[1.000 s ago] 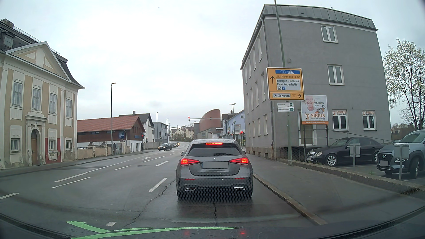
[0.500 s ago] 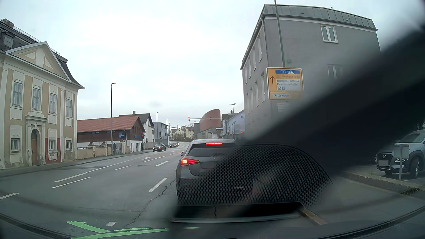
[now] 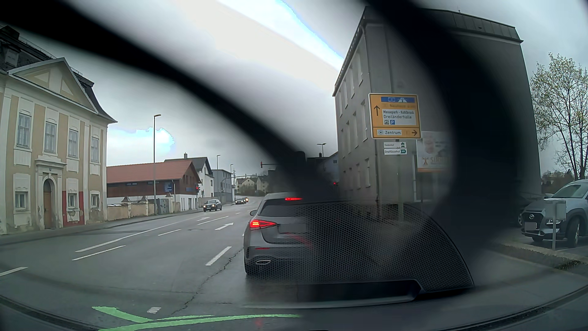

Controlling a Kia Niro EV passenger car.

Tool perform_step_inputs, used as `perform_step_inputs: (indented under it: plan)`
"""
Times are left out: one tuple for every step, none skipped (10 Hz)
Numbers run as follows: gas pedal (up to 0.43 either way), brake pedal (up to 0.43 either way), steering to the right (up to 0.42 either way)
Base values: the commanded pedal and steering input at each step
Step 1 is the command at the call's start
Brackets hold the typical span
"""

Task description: Follow the waypoints while adhering to traffic rules and regulations

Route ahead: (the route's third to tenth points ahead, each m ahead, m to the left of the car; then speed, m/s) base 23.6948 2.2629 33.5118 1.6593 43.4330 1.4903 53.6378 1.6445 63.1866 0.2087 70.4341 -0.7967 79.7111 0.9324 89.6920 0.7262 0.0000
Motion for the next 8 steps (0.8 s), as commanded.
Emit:
perform_step_inputs:
  plan:
    - [0.0, 0.28, -0.007]
    - [0.0, 0.28, -0.007]
    - [0.0, 0.28, -0.007]
    - [0.0, 0.28, -0.007]
    - [0.0, 0.28, -0.007]
    - [0.0, 0.28, -0.007]
    - [0.0, 0.28, -0.007]
    - [0.0, 0.28, -0.007]
